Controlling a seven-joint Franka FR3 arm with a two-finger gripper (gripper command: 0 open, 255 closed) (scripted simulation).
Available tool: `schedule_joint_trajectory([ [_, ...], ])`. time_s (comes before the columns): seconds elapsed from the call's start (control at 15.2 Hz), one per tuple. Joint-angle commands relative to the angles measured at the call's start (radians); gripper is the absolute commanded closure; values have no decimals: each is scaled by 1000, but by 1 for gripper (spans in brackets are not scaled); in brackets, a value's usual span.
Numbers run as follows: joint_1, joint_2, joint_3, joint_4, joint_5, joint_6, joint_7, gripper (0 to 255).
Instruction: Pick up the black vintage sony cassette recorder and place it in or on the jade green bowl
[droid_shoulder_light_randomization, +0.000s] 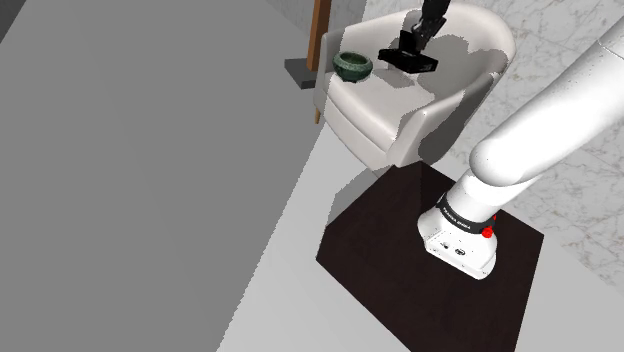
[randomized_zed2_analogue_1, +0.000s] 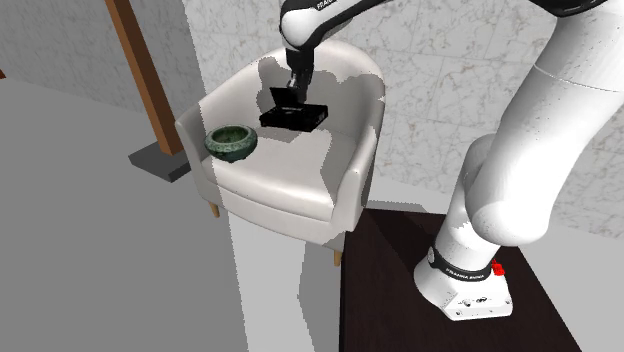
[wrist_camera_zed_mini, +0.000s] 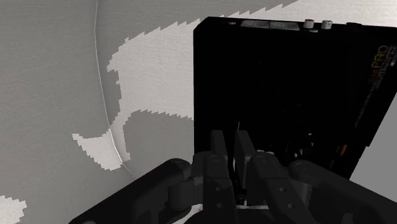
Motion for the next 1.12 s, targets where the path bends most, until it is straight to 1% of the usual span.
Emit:
schedule_joint_trajectory([
  [0.0,1,-8,2,20,1,-26,-4,255],
  [0.07,1,-10,2,22,1,-30,-4,255],
  [0.53,36,230,33,319,96,-107,12,255],
  [0.79,39,380,51,529,146,-177,17,255],
  [1.06,28,553,69,792,193,-276,21,255],
])
